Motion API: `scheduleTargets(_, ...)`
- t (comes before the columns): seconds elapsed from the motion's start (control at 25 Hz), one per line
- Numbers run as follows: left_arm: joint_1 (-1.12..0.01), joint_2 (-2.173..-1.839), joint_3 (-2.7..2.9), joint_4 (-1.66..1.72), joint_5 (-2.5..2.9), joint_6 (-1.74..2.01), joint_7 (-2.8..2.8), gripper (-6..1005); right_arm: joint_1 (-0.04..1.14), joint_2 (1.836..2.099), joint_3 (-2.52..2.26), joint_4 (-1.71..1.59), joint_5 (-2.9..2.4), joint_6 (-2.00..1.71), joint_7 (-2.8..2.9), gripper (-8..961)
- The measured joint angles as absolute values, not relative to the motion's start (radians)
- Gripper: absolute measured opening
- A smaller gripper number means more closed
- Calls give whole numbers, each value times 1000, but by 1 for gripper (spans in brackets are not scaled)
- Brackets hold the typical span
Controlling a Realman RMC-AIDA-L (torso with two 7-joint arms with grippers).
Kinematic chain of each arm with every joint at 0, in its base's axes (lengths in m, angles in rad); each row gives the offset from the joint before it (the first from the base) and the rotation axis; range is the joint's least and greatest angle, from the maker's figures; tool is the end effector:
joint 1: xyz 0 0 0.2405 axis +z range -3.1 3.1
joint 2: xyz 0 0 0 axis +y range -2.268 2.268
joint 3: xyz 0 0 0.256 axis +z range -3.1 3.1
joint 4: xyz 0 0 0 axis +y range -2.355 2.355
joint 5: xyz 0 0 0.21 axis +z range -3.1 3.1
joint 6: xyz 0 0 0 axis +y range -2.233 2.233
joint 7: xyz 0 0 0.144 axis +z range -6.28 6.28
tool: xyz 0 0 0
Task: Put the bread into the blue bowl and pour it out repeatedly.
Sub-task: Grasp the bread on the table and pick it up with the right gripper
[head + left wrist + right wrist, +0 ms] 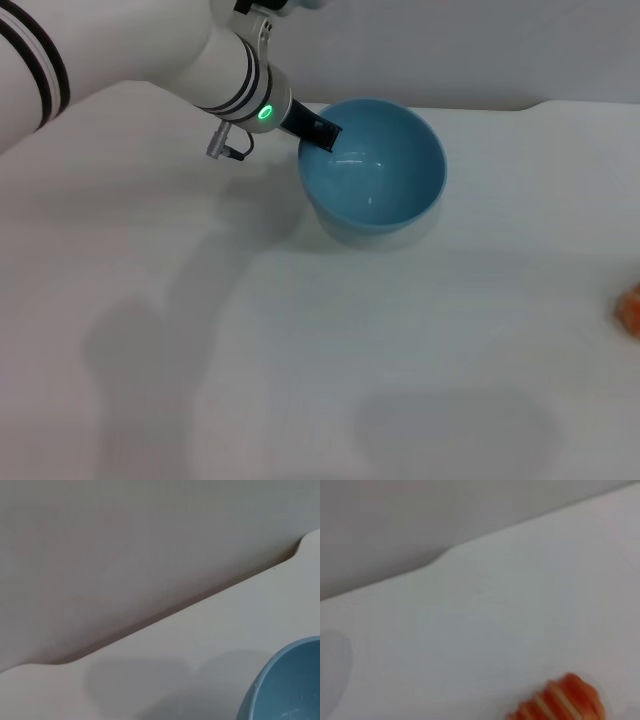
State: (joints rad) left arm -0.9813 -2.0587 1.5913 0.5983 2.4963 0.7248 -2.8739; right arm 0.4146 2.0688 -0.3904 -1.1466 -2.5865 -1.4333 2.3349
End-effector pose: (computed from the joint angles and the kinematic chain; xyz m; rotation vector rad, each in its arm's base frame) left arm -0.1648 0.4528 -0.0756 -2.2661 -1.0006 0.1829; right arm 0.3702 0.3052 0.1247 -1.8070 1.6180 0.1992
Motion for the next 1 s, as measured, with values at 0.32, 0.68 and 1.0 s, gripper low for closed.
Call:
scheduleTargets(0.32, -981, -2060, 1596, 601, 2497, 720, -2871, -2, 394, 2071, -340, -1108, -2611, -1379, 2323, 760)
scheduleTargets(0.68, -983, -2062, 1590, 604, 2492, 759, -2874, -1, 412, 2064, -351, -981, -2573, -1252, 2269, 760)
scheduleTargets(1.0, -981, -2060, 1562, 644, 2489, 805, -2875, -1, 410, 2057, -350, -936, -2577, -1208, 2261, 760)
